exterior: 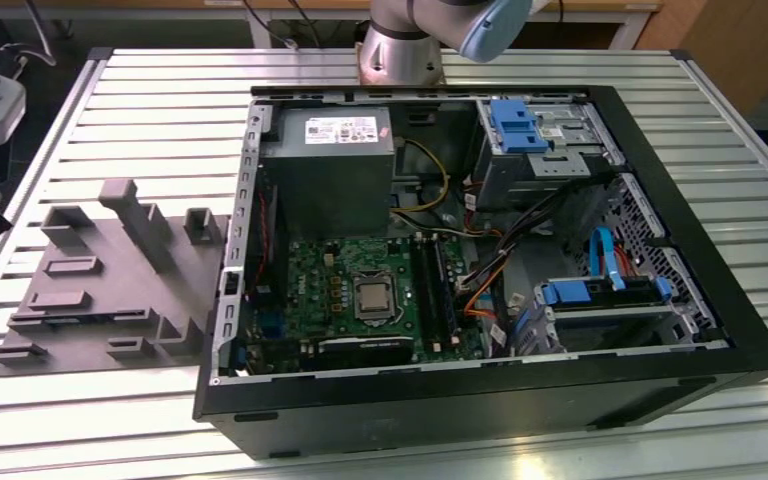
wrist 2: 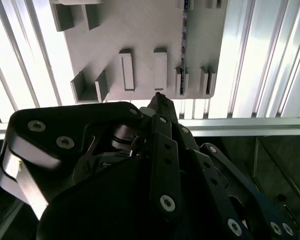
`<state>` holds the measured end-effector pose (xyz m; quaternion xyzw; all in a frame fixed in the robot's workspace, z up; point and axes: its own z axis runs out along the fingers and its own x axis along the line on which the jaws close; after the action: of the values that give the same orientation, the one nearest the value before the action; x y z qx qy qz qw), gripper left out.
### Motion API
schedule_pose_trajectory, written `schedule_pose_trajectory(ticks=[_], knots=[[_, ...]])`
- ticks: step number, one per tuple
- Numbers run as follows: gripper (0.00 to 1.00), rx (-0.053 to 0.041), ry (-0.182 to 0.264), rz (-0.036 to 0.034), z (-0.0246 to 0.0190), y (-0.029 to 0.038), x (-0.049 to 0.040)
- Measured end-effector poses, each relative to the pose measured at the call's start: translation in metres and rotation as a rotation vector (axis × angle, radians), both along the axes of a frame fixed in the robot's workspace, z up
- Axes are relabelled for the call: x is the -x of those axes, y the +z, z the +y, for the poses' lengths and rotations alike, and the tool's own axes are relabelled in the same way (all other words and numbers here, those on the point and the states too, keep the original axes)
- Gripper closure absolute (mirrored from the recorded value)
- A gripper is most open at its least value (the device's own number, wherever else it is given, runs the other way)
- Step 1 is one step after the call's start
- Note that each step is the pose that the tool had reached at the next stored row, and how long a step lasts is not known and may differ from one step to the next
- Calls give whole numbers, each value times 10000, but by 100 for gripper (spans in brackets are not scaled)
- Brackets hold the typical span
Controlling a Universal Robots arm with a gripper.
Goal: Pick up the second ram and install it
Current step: 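Pick up the second ram and move it above second insertion slot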
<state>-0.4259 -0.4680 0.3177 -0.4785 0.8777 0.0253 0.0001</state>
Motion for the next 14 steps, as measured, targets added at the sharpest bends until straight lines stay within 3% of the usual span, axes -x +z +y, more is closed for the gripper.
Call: schedule_pose_trajectory(ticks=[14], knots=[[89,0,1282,0,0,-24,0]])
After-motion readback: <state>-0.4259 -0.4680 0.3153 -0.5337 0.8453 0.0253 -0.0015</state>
